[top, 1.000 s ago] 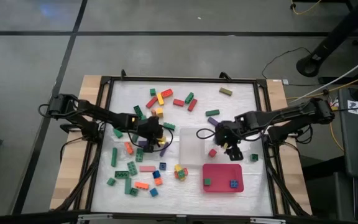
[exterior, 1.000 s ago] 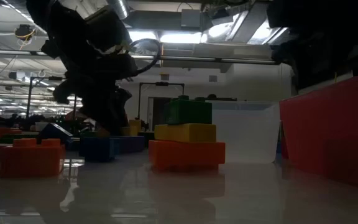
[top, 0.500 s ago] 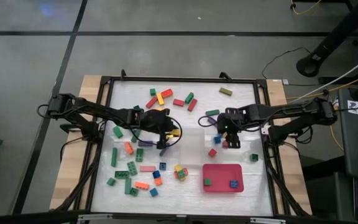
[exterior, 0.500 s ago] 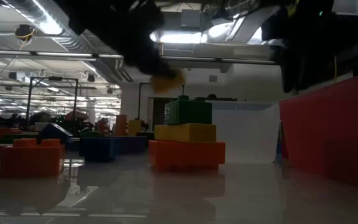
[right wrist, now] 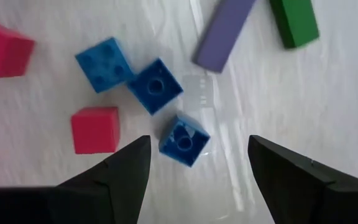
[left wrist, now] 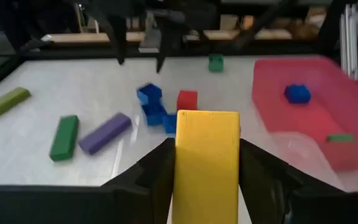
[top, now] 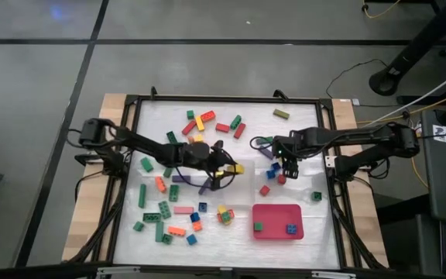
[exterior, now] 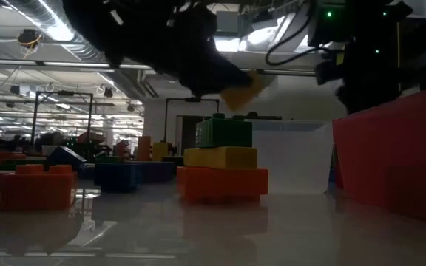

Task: Sort blocks by size
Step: Put the yellow rectangular block into the transparent bin, then put the blue square game piece into the red bin

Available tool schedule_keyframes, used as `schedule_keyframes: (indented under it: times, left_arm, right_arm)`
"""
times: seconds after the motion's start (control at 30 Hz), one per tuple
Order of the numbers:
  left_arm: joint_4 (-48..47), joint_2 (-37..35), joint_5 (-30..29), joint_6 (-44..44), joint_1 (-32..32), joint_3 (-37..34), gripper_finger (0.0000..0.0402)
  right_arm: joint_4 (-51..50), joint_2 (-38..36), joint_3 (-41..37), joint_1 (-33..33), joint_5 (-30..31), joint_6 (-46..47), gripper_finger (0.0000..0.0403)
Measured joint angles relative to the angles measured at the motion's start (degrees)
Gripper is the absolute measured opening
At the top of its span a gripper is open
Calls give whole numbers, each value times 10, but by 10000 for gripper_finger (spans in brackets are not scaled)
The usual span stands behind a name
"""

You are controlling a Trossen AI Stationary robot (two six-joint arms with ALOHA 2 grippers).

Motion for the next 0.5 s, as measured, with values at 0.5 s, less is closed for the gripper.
schedule_keyframes:
  times: [0.5]
  left_arm:
    - [50, 36, -9, 6, -6, 1, 190]
  right_arm:
    - [85, 0, -89, 1, -7, 86, 268]
